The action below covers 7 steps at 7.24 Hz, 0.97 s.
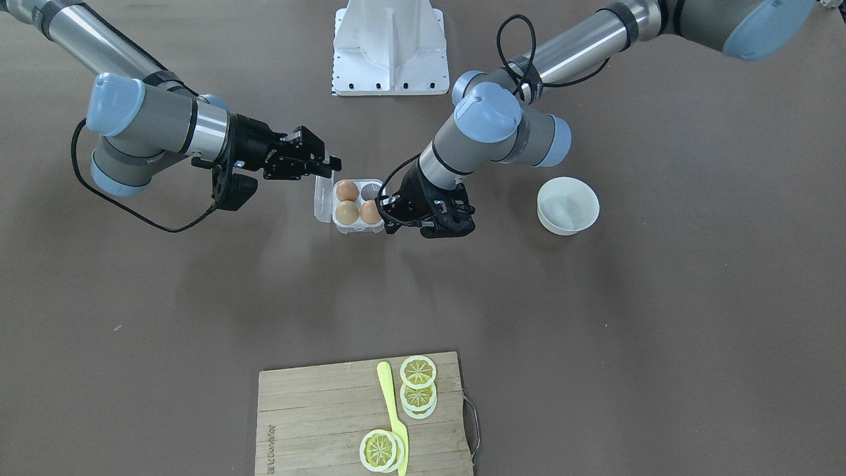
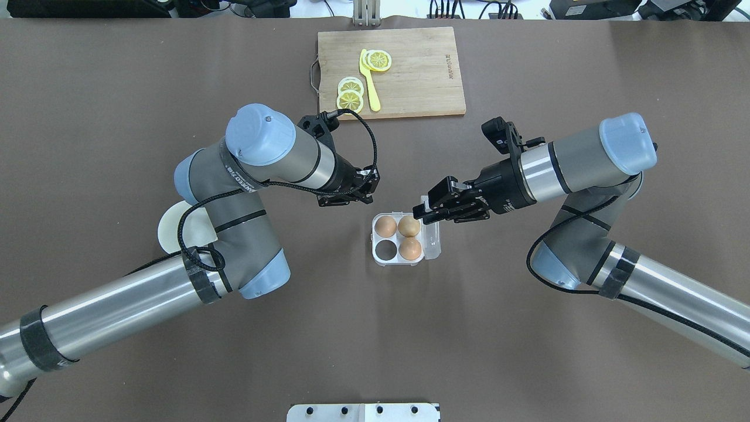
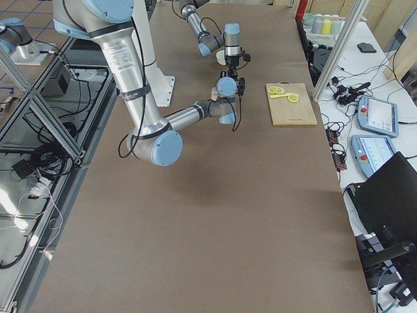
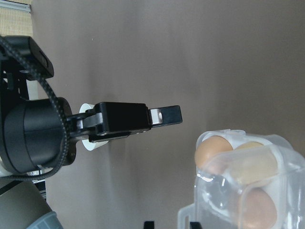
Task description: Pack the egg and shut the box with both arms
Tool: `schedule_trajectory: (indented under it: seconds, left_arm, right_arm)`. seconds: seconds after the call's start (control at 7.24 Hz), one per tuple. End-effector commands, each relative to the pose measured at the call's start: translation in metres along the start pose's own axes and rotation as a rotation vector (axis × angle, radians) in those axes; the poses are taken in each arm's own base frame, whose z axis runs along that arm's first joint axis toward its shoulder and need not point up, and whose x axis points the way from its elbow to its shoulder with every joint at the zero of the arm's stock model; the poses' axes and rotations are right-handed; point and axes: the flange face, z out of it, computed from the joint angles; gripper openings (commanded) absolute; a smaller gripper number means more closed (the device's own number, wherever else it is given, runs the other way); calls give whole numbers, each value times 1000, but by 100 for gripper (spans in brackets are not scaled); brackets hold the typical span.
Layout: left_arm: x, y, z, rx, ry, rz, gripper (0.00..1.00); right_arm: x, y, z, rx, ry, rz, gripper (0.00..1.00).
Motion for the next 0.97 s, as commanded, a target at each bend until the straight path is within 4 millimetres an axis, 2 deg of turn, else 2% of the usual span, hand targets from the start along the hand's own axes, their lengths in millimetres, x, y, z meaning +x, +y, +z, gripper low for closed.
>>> schedule_trajectory:
  seconds: [0.0,0.14,0.41,0.69,0.83]
  left_arm:
    - [-9,-16,-16,-28,0,-11,0]
    - [-17,-23,-24,-43,-1,-18,0]
    - [-17,-32,-30,-33,1,-21,0]
    - [-20,-44,-42,-56,0,-33,0]
    - [-32,-46,-42,-58,-7,-38,0]
  right_arm:
    - [-8,1,10,1,2,5,37]
    - [-8,3,15,7,-1,5,37]
    - [-12,8,25,11,-9,2,37]
    - [-18,17,45,20,-13,6,37]
    - [-18,24,56,25,-15,9,37]
